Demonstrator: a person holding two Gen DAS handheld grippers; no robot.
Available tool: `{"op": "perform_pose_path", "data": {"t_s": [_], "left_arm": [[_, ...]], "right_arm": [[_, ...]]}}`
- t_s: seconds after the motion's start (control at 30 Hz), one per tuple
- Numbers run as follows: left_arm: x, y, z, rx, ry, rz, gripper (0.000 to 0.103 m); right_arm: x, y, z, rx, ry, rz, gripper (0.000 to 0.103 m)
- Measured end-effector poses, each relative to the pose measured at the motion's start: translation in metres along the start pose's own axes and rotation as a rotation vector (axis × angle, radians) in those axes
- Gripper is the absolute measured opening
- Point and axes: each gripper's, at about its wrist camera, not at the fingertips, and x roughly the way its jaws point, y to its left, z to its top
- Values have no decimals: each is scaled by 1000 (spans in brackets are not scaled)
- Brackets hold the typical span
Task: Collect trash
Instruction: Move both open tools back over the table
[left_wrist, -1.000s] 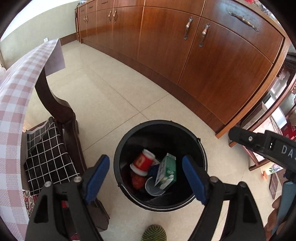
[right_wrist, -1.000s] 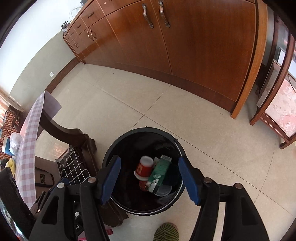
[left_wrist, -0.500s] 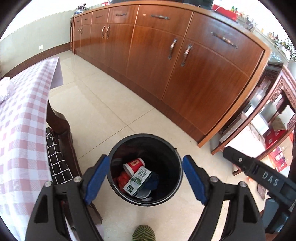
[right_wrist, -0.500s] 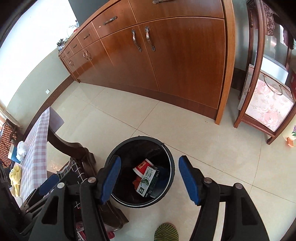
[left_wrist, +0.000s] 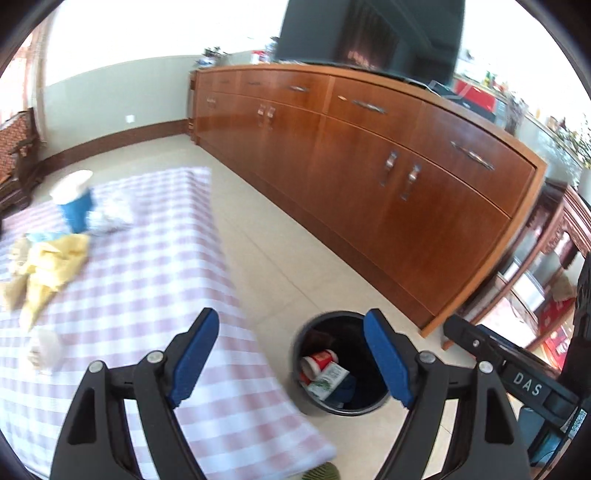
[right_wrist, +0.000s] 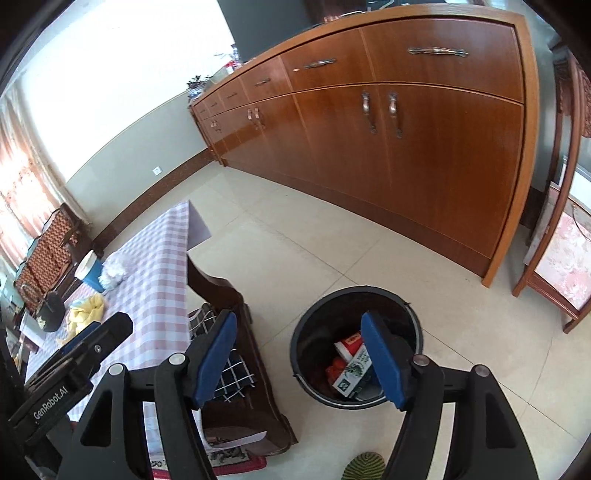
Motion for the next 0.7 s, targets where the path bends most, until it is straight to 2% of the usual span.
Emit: {"op": "perform_pose_path", "data": {"t_s": [0.4, 0.7], "left_arm": [[-49, 145, -3, -144, -75, 278, 82], [-59, 227, -7, -243, -94, 396, 82]], "right_arm": [[34, 138, -22, -187, 60, 186, 72], [69, 234, -32, -301, 110, 272, 72]]}}
